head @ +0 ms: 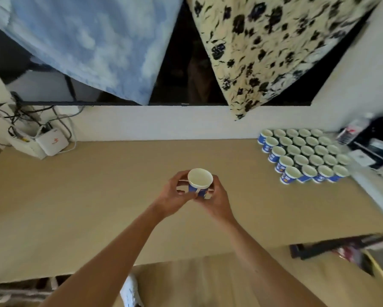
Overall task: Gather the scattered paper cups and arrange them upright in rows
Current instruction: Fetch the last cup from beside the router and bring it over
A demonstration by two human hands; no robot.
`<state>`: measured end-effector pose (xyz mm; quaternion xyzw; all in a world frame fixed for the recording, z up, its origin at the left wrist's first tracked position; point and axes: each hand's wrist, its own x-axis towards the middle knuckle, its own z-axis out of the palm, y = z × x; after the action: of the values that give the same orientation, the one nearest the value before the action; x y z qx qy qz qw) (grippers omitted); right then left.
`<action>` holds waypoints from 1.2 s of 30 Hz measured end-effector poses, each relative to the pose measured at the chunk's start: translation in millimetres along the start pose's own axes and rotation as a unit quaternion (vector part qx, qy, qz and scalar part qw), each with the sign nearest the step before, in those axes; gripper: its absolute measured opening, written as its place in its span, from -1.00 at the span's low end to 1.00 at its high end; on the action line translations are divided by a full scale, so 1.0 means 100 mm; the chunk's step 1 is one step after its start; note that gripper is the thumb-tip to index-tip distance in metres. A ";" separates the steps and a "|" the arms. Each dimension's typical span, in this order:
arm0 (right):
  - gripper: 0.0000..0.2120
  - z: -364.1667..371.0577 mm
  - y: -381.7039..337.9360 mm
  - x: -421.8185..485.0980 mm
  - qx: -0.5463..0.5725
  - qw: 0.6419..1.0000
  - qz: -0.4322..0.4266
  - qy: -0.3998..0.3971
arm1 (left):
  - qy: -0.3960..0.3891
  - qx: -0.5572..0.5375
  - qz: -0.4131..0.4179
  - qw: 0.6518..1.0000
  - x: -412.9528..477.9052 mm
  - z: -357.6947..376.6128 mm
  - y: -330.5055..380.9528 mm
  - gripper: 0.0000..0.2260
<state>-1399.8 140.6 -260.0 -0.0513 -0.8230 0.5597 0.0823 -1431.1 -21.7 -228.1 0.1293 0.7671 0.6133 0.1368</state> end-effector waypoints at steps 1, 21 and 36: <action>-0.38 -0.20 0.06 -0.06 -0.001 1.000 0.005 0.023 | -0.006 0.005 0.001 1.000 0.01 0.19 0.06 -0.48; -0.43 -2.79 1.23 -0.79 0.013 0.936 0.161 0.313 | -0.128 0.012 0.023 0.991 0.64 3.02 0.41 -0.64; -0.43 -4.55 2.25 0.00 -0.013 0.906 0.241 0.348 | -0.185 -0.008 -0.018 0.983 2.12 4.85 0.52 -0.66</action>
<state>-1313.3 638.4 -305.8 -0.4409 -0.7116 0.4985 0.2250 -1447.5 505.7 -290.6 0.2254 0.7257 0.5828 0.2881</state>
